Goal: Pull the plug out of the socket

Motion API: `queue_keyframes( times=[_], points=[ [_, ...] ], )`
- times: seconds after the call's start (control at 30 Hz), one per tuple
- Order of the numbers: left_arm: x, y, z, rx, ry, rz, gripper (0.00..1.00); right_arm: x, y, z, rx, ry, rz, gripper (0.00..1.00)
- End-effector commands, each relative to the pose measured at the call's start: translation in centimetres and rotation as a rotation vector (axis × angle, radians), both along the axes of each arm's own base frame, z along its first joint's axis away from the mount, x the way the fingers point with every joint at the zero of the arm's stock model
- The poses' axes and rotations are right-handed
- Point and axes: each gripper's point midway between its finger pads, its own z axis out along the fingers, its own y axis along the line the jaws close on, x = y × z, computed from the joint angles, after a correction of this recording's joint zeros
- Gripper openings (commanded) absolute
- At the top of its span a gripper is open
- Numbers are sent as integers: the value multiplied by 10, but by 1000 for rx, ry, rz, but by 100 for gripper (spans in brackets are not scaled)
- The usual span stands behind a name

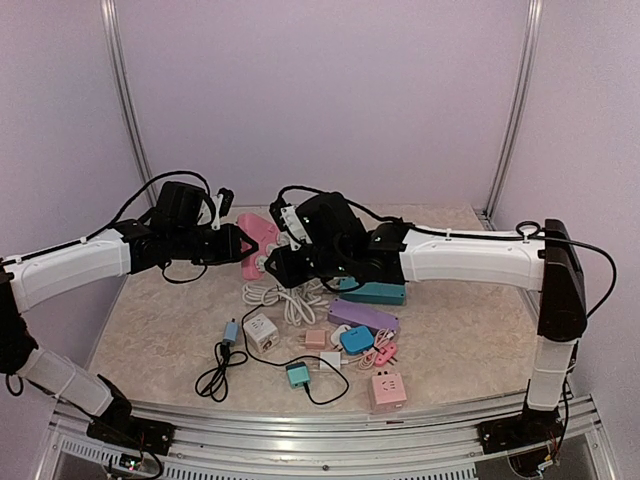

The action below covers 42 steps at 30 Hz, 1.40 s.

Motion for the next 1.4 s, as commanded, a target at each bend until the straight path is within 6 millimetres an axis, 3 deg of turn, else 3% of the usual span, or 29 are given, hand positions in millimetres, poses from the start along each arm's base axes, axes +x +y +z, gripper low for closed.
queue_keyframes(
  times=[0.0,0.6,1.1,1.37],
  points=[
    [2,-20,79,-167,-197,-78,4,12,-9,-19,-85,-3,-26,31],
    [-1,-28,85,-168,-222,-133,3,23,3,-40,-203,-32,20,23],
    [-1,-26,88,-156,-240,-133,2,42,-18,-53,-261,-28,-79,27],
    [-4,-29,91,-169,-249,-158,0,35,-4,-59,-242,-26,6,29]
  ],
)
